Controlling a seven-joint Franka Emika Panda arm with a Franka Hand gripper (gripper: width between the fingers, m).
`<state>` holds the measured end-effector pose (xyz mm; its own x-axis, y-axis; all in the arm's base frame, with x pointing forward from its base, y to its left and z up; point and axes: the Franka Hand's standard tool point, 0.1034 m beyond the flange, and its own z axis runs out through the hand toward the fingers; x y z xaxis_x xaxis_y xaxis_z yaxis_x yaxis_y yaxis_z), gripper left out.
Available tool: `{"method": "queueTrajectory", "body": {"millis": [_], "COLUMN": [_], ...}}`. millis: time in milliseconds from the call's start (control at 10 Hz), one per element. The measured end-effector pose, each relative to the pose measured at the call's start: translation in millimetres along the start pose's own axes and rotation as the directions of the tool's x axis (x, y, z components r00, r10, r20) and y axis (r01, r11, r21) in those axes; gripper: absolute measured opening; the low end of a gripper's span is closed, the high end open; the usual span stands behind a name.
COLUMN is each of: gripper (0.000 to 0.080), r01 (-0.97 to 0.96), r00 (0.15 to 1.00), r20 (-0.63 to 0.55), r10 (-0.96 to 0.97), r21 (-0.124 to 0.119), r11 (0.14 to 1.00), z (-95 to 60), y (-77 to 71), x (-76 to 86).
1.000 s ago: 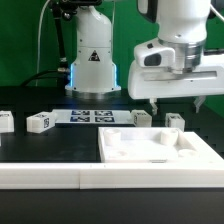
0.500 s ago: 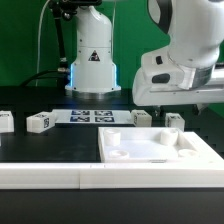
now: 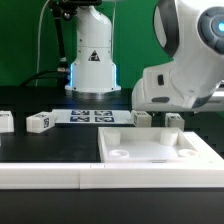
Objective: Assemble one leg
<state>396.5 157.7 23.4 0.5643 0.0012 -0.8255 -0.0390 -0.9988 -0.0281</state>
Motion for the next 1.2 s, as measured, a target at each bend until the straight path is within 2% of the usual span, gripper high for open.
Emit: {"method": "queueTrajectory", "body": {"millis": [100, 800, 900, 1000, 1100, 1200], "gripper": [0.0649, 0.0649, 0.0583, 0.0583, 0.0399, 0.0282], "r01": [0.002, 0.011, 0.011, 0.011, 0.011, 0.011], "r00": [1.0, 0.999, 0.999, 0.999, 0.999, 0.999], "r20": [-0.012, -0.03, -0.03, -0.03, -0.03, -0.03], "r10": [-0.002, -0.011, -0.011, -0.011, -0.011, -0.011], "r21": [0.002, -0.009, -0.009, -0.009, -0.009, -0.009], "r11": [1.0, 1.0, 1.0, 1.0, 1.0, 1.0], "z": [1.2, 10.8, 10.9, 10.9, 10.9, 10.9], "y": [-2.2, -9.8, -9.6, -9.6, -9.6, -9.6], "x": [6.3, 12.1, 12.1, 12.1, 12.1, 12.1]}}
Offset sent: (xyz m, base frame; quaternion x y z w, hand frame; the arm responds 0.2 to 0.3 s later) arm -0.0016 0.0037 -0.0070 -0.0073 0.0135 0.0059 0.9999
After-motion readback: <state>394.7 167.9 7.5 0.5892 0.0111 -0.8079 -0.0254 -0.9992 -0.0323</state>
